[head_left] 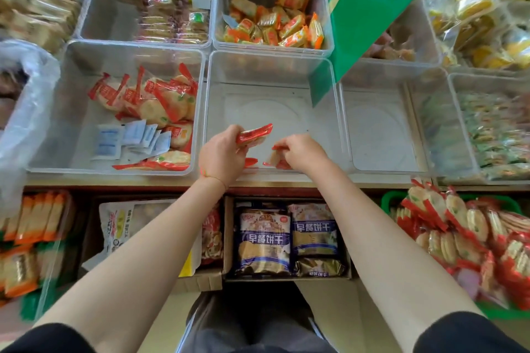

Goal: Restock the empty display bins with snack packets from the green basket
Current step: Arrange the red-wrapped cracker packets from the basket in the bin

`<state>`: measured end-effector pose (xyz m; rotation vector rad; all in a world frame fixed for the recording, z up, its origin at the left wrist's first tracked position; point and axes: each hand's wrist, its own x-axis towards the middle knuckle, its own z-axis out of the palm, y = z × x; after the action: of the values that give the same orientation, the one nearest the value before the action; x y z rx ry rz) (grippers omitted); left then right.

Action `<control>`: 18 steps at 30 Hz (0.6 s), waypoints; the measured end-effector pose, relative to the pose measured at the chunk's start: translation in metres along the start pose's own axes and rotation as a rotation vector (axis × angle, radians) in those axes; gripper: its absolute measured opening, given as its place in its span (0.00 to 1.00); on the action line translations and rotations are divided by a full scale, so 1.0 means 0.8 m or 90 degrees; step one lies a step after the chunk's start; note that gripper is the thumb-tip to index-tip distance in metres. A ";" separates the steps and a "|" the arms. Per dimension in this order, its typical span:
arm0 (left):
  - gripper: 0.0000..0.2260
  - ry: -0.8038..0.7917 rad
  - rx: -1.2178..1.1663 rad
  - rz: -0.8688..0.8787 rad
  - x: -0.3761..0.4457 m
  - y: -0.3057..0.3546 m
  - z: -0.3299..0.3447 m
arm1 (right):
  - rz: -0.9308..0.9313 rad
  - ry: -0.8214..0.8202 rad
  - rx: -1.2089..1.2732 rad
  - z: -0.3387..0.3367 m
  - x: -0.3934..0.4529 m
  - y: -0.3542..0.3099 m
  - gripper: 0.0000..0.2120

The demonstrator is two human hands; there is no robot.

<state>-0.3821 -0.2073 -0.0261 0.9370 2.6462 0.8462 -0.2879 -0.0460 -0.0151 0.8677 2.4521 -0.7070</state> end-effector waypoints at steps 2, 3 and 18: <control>0.10 -0.043 -0.029 -0.023 0.006 0.002 -0.001 | 0.013 -0.137 0.002 0.002 0.006 -0.008 0.16; 0.10 -0.076 -0.065 -0.041 0.011 0.002 -0.001 | 0.027 -0.190 0.027 0.002 0.007 -0.013 0.18; 0.10 -0.193 -0.153 -0.046 0.016 0.000 0.002 | -0.144 0.052 0.228 -0.020 -0.002 -0.018 0.17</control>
<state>-0.3917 -0.1985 -0.0273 0.8294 2.2502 0.9015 -0.2997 -0.0470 0.0024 0.7605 2.5644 -1.2431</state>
